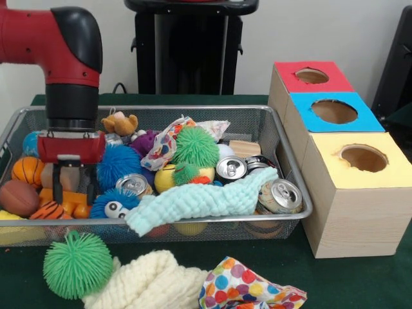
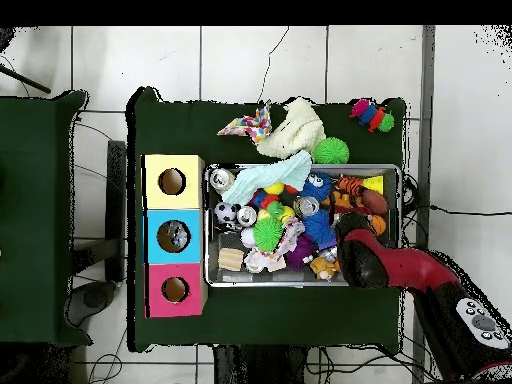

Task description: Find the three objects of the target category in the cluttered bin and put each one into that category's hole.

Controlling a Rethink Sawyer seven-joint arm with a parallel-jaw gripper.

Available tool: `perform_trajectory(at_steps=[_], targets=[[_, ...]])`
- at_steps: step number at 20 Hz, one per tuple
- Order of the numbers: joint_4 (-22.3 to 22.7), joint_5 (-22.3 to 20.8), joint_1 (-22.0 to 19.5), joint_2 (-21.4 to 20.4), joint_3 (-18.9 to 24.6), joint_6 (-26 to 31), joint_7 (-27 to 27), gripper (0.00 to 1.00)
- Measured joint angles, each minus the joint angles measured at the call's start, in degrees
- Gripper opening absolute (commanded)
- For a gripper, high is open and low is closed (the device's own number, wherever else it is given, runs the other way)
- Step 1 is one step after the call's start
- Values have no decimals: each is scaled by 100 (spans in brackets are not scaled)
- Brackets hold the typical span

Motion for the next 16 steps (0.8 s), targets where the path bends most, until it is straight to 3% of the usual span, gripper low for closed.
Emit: perform_trajectory(at_steps=[6,16], targets=[[-128,-463,-504,301,683,118,0,100],[-187,-719,-950,564,1215,338,0,100]])
